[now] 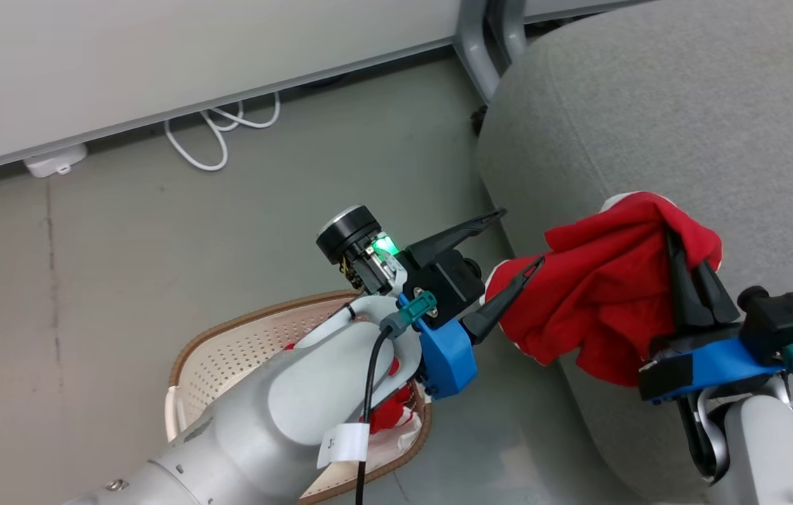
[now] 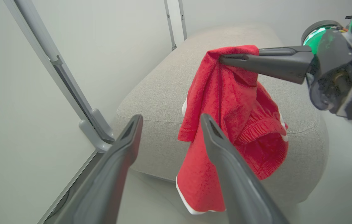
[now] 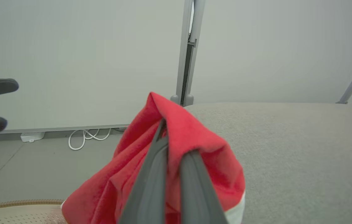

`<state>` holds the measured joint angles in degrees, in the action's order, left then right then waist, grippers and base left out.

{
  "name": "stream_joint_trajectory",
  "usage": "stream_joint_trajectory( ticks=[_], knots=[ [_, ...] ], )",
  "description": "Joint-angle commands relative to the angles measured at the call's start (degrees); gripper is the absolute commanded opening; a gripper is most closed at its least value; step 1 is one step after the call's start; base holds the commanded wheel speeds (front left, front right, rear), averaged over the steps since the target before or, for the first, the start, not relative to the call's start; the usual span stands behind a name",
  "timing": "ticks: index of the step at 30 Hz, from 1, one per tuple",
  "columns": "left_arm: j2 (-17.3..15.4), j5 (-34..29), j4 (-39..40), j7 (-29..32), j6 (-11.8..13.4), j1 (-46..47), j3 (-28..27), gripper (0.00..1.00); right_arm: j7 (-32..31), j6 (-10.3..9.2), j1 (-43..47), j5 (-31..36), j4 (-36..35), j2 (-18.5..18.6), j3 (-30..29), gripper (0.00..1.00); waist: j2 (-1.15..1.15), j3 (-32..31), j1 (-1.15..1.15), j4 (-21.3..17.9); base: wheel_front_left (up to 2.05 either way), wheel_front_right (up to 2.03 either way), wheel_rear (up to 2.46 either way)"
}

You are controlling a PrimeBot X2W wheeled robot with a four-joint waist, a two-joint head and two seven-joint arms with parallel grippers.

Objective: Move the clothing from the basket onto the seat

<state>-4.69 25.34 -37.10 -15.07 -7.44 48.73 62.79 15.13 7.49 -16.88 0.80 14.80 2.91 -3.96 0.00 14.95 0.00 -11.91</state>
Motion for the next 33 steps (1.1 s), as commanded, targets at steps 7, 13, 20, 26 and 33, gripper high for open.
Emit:
stream_joint_trajectory(
  ticks=[7, 13, 20, 26, 33],
  knots=[
    [0.08, 0.56, 0.13, -0.16, -0.05, 0.82, 1.58, 1.00, 0.02, 0.01, 2.20, -1.25, -1.43, -0.03, -2.48, 0.00, 0.00, 1.32, 0.00, -3.14, 0.00, 0.00, 0.00],
    [0.16, 0.75, 0.33, -0.16, -0.05, 0.81, 2.00, 1.00, 0.02, 0.01, 3.18, -1.51, -2.04, -0.03, -3.05, 0.00, 0.00, 1.63, 0.00, -4.13, 0.00, 0.00, 0.00],
    [-0.03, 0.57, 0.56, -0.16, -0.05, 1.12, 1.91, 1.00, 0.02, 0.01, 2.33, -1.86, -2.62, -0.02, -3.49, 0.00, 0.00, 2.19, 0.00, -4.47, 0.00, 0.00, 0.00],
    [-1.20, 0.25, 1.16, -0.16, -0.05, 1.95, 1.56, 1.00, 0.03, 0.01, -0.38, -1.41, -4.64, -0.02, -4.21, 0.00, 0.00, 3.81, 0.00, -4.76, 0.00, 0.00, 0.00],
    [-2.86, -0.58, 2.10, 0.28, 0.48, 4.12, 1.49, 1.00, 0.02, 0.01, -9.65, 0.03, -8.63, -0.01, -7.81, 0.00, 0.00, 9.05, 0.00, -4.82, 0.00, 0.00, 0.00]
  ],
)
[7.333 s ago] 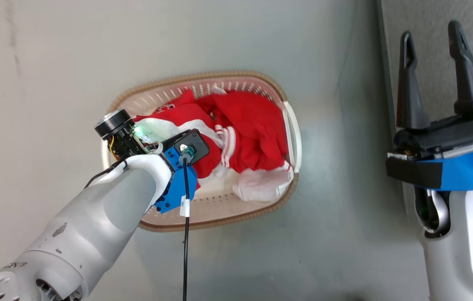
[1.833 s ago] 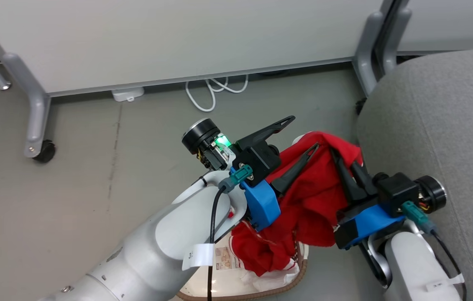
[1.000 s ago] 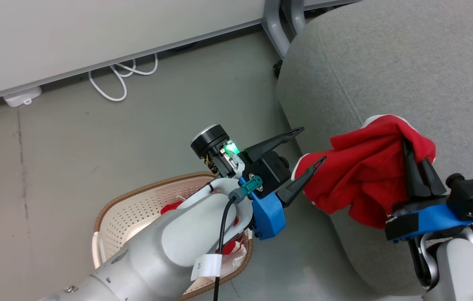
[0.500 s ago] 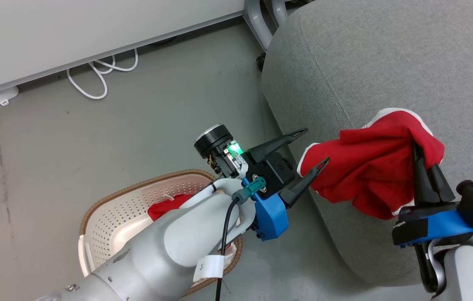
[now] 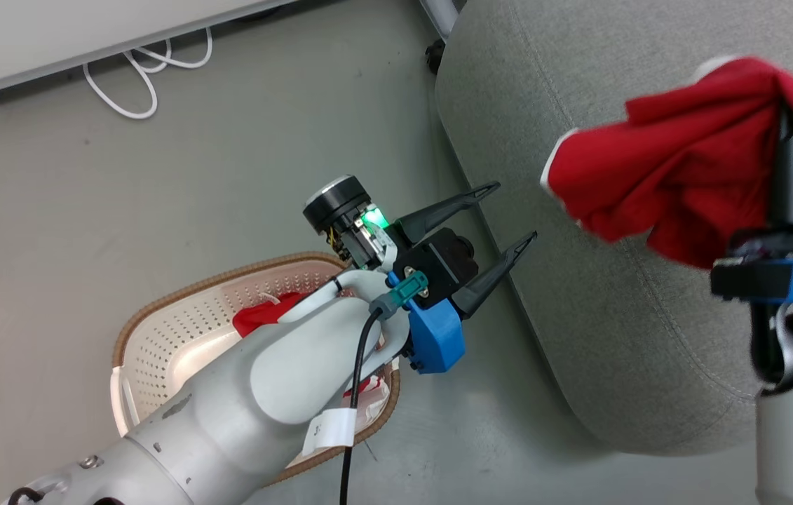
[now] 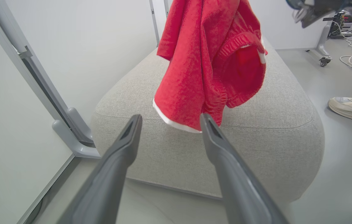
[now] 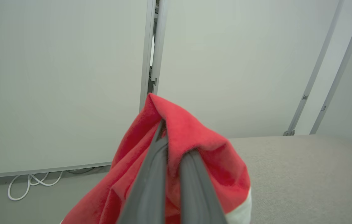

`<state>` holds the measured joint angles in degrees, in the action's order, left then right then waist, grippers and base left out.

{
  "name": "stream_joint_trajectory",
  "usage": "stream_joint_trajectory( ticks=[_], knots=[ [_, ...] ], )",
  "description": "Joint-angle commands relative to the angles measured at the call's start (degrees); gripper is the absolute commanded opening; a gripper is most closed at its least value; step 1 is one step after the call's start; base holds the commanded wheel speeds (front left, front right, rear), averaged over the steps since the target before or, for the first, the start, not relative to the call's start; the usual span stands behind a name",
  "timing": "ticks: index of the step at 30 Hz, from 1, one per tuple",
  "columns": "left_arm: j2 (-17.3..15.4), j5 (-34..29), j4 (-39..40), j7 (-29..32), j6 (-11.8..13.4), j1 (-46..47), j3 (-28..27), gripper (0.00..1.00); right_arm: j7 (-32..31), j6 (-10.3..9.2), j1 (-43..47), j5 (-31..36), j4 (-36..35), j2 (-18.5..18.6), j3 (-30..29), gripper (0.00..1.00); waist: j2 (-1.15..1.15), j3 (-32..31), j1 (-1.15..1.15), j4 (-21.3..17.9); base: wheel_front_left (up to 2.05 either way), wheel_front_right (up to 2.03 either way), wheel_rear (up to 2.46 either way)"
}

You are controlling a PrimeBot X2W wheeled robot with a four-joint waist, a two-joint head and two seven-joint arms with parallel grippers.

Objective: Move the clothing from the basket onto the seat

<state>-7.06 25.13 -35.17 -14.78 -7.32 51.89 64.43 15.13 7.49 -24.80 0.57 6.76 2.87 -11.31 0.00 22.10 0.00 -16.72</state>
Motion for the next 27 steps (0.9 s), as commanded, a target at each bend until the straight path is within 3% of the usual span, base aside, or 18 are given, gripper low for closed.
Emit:
stream_joint_trajectory(
  ticks=[1, 10, 16, 21, 27],
  knots=[
    [-0.77, -0.60, 0.48, 0.20, 0.26, 1.41, -0.08, 1.00, 0.03, 0.01, -3.59, 0.56, -1.33, 0.02, -1.25, 0.00, 0.00, 2.86, 0.00, 0.06, 0.00, 0.00, 0.00],
    [-3.53, -2.11, 3.45, 1.74, 1.11, 5.39, -0.28, 1.00, 0.02, 0.01, -18.84, 1.04, -6.45, 4.19, -9.14, 0.00, 0.00, 11.09, 0.00, 0.03, 0.00, 0.00, 0.00],
    [-5.70, -3.33, 6.69, 3.28, 1.57, 8.80, -0.48, 1.00, 0.01, 0.00, -25.93, 1.70, -8.07, 11.53, -14.72, 0.00, 0.00, 16.99, 0.00, 0.26, 0.00, 0.00, 0.00],
    [-8.40, -4.08, 10.25, 4.85, 2.26, 10.33, -0.71, 1.00, 0.00, 0.00, -28.88, 1.04, -4.17, 16.81, -20.58, 0.00, 0.00, 21.67, 0.00, -0.24, 0.00, 0.00, 0.00],
    [-10.26, -4.32, 13.04, 6.15, 2.84, 10.66, -0.24, 1.00, 0.01, 0.00, -27.67, 2.91, 4.95, 17.69, -23.39, 0.00, 0.00, 24.15, 0.00, -0.34, 0.00, 0.00, 0.00]
  ],
)
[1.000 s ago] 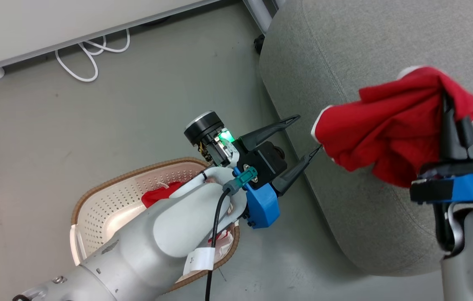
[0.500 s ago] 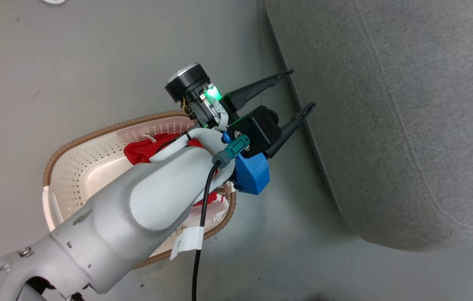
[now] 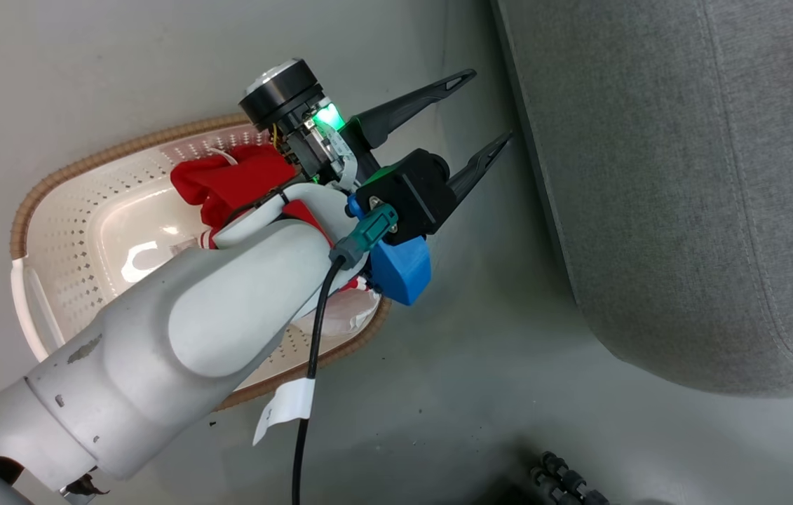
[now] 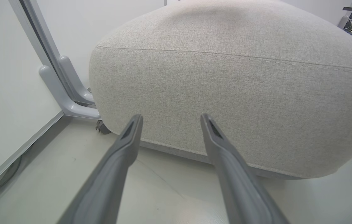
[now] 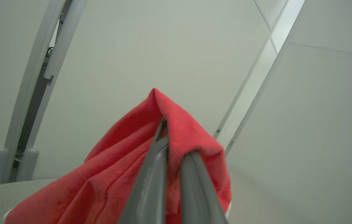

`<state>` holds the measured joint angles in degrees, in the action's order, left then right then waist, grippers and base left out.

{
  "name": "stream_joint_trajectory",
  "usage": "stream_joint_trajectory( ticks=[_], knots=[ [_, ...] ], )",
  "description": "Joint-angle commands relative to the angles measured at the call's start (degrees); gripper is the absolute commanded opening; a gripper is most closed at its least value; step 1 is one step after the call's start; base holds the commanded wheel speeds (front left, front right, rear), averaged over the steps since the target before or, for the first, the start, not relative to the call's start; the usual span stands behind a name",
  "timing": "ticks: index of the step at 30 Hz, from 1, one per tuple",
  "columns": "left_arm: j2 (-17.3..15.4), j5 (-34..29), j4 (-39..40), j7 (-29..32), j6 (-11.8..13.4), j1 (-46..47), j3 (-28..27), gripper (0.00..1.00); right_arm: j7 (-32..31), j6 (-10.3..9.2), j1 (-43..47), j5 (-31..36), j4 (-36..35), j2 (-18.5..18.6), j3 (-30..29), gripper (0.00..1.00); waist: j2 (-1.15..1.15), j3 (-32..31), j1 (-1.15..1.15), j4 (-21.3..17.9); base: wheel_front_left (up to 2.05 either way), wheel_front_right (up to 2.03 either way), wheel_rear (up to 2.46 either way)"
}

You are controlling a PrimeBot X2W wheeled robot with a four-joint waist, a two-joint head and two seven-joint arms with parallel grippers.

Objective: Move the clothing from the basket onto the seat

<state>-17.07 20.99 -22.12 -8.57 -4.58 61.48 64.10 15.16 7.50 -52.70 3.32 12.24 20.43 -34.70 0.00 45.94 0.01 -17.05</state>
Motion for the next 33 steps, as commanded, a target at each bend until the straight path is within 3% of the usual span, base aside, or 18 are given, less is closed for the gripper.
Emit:
stream_joint_trajectory(
  ticks=[1, 11, 18, 19, 20, 33],
  knots=[
    [-0.42, -0.22, 0.43, 0.17, 0.12, 1.10, 0.15, 1.00, 0.00, -0.01, 0.64, 0.55, 0.80, -0.20, -0.36, 0.00, 0.00, 0.58, -0.01, 0.01, 0.00, 0.00, 0.00],
    [-1.64, 0.12, 2.88, 0.88, 0.78, 1.46, 0.39, 1.00, -0.01, -0.01, 6.07, 2.43, 12.65, -4.48, -0.32, 0.00, 0.00, 1.82, -0.01, 0.45, 0.00, 0.00, 0.00],
    [-0.41, 0.67, 2.13, -0.54, 1.05, 1.29, 0.47, 1.00, -0.01, -0.01, 9.15, 1.93, 14.98, -5.71, 0.22, 0.00, 0.00, 0.39, -0.01, 1.19, 0.00, 0.00, 0.00],
    [-0.23, 0.64, 1.90, -0.90, 1.13, 1.10, 0.48, 1.00, -0.01, -0.01, 9.62, 1.91, 14.69, -5.85, 0.10, 0.45, 0.00, -0.03, -0.01, 1.33, 0.00, 0.00, 0.00],
    [-0.01, 0.78, 1.59, -1.25, 1.11, 0.86, 0.50, 1.00, -0.01, -0.01, 10.08, 1.77, 14.25, -6.06, -0.14, 1.00, 0.00, -0.50, -0.01, 1.49, 0.00, 0.00, 0.00],
    [4.22, 4.47, -3.96, -6.38, 2.84, -5.72, -2.27, 1.00, -0.01, 0.00, 25.39, 3.46, -1.52, -8.92, -1.06, 1.00, 0.00, -13.20, -0.01, 4.20, 0.00, 0.00, 0.00]
  ],
)
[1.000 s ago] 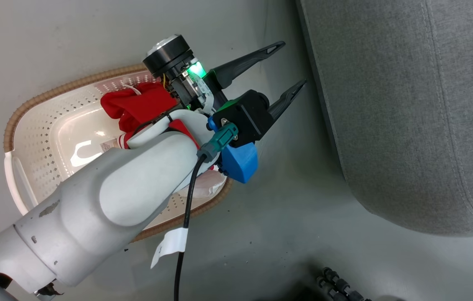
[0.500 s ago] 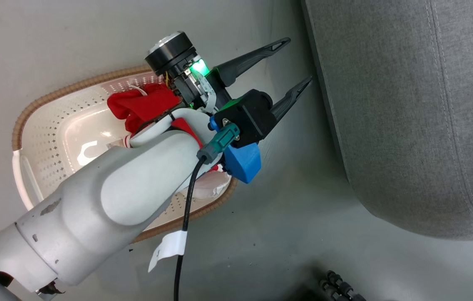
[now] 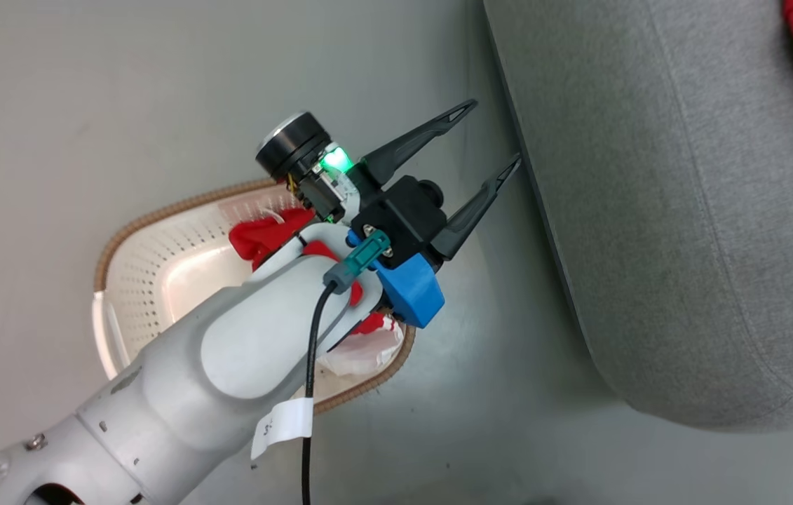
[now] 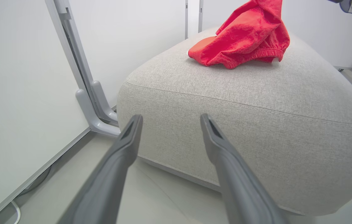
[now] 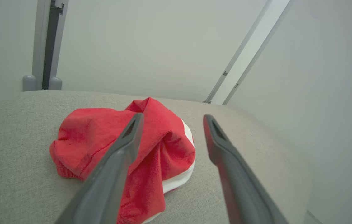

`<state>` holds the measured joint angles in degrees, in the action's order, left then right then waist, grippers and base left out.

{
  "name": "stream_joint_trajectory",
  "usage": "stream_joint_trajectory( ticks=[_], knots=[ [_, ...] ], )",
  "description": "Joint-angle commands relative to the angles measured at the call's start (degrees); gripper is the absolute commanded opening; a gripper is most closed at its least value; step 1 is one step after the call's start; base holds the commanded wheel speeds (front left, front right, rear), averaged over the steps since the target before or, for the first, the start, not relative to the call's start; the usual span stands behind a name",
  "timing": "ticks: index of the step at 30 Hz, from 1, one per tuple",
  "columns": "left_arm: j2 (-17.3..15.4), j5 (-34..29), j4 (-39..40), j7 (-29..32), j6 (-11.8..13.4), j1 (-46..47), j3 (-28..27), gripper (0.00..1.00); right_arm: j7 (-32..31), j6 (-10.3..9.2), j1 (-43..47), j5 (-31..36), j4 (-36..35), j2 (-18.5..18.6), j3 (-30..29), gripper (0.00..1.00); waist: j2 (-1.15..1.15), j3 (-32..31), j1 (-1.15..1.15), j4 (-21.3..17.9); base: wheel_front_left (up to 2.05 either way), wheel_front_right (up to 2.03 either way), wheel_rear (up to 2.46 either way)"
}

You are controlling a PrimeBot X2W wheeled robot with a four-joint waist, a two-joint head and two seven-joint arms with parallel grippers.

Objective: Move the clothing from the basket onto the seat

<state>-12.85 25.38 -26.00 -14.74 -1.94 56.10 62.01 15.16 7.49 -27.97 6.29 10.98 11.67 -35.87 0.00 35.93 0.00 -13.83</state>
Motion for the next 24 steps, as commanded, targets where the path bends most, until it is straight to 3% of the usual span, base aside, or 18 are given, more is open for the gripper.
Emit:
stream_joint_trajectory(
  ticks=[1, 9, 16, 24],
  knots=[
    [0.11, 0.40, -0.35, -0.36, 0.51, -1.17, -0.93, 1.00, -0.01, 0.00, 1.63, 0.55, -1.61, -0.37, 0.60, 1.00, 0.00, -4.46, 0.00, 1.15, 0.00, 0.00, 0.00],
    [-0.95, -0.43, 4.24, -0.50, 2.82, -9.83, -11.38, 1.00, -0.02, 0.01, 6.30, 0.70, -8.76, -1.16, 9.24, 1.00, 0.00, -13.09, 0.00, 3.68, 0.00, 0.00, 0.00],
    [-1.57, -3.83, 9.08, -0.49, 4.52, -18.25, -22.81, 1.00, -0.02, 0.01, 7.30, -1.04, -9.06, -1.32, 18.17, 1.00, 0.00, -18.22, 0.00, 7.50, 0.00, 0.00, 0.00],
    [-0.11, -7.29, 11.59, -0.47, 4.25, -28.26, -35.14, 1.00, -0.02, 0.01, 9.14, -2.02, -8.29, -3.64, 26.53, 1.00, 0.00, -23.33, 0.00, 11.60, 0.00, 0.00, 0.00]
  ],
)
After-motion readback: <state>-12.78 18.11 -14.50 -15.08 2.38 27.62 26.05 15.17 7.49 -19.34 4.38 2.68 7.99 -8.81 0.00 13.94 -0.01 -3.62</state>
